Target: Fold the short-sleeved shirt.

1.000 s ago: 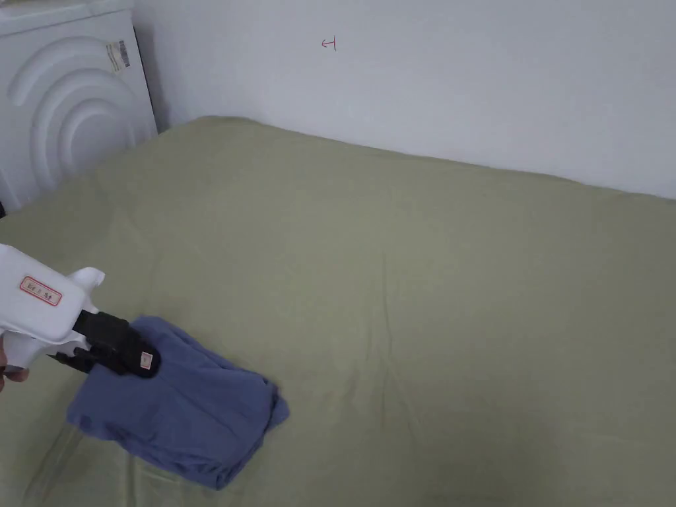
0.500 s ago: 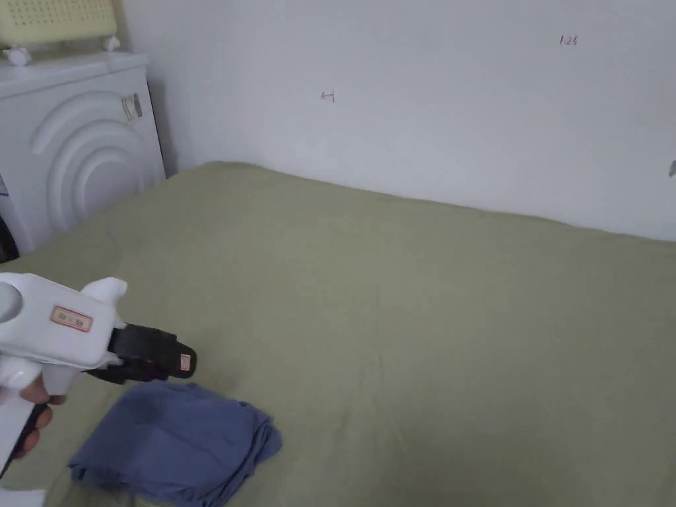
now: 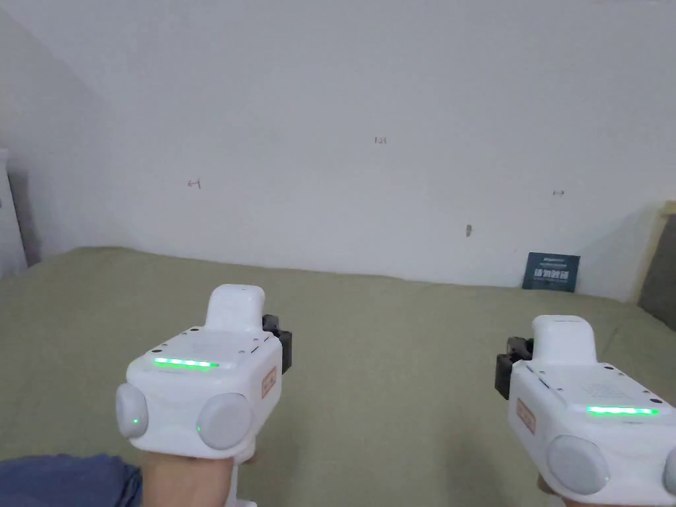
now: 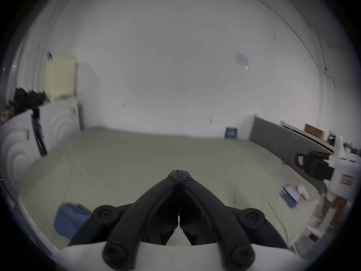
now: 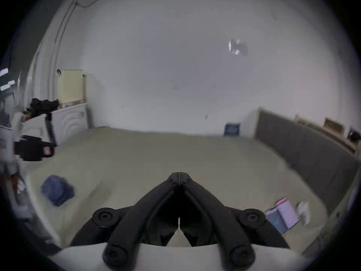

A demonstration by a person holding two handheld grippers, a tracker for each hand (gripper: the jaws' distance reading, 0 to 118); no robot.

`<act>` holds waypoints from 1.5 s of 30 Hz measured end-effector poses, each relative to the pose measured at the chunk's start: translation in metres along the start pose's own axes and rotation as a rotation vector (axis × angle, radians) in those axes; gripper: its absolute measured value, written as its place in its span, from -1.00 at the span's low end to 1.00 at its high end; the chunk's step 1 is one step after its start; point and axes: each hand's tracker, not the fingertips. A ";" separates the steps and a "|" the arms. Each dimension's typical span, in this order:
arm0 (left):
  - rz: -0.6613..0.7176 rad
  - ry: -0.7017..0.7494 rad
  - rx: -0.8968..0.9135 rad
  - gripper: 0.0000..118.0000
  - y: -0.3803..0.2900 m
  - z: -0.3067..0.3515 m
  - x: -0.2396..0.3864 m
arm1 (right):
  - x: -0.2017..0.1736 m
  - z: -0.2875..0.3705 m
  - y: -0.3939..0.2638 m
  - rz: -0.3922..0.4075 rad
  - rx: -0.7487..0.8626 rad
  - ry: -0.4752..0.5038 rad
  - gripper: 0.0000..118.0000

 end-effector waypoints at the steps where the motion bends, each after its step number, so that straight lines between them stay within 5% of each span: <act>1: -0.061 0.016 0.007 -1.00 0.003 0.000 0.010 | 0.001 0.004 0.003 0.004 0.009 -0.002 -1.00; 19: -0.105 -0.023 0.028 -1.00 0.025 0.031 0.030 | 0.013 0.049 0.023 -0.045 0.076 0.008 -0.99; 20: -0.101 -0.028 0.024 -0.98 0.026 0.029 0.031 | 0.013 0.049 0.024 -0.040 0.077 0.001 -0.87; 22: -0.104 -0.019 0.014 -0.54 0.026 0.027 0.034 | 0.013 0.050 0.026 -0.036 0.076 -0.009 0.23; 23: -0.112 0.050 0.025 0.06 0.025 0.026 0.037 | 0.013 0.048 0.028 -0.037 0.069 -0.014 0.86; 24: -0.118 0.107 0.022 0.78 0.024 0.023 0.039 | 0.014 0.047 0.028 -0.050 0.066 -0.023 0.95; 25: -0.119 0.112 0.025 0.97 0.022 0.022 0.038 | 0.014 0.054 0.029 -0.079 0.163 -0.029 0.96; 38: 0.026 -0.082 0.051 0.97 0.038 0.042 0.020 | 0.009 0.064 0.031 -0.005 0.107 -0.008 1.00; 45: -0.149 -0.065 0.072 0.97 0.036 0.047 0.028 | 0.012 0.069 0.034 -0.024 0.097 0.009 1.00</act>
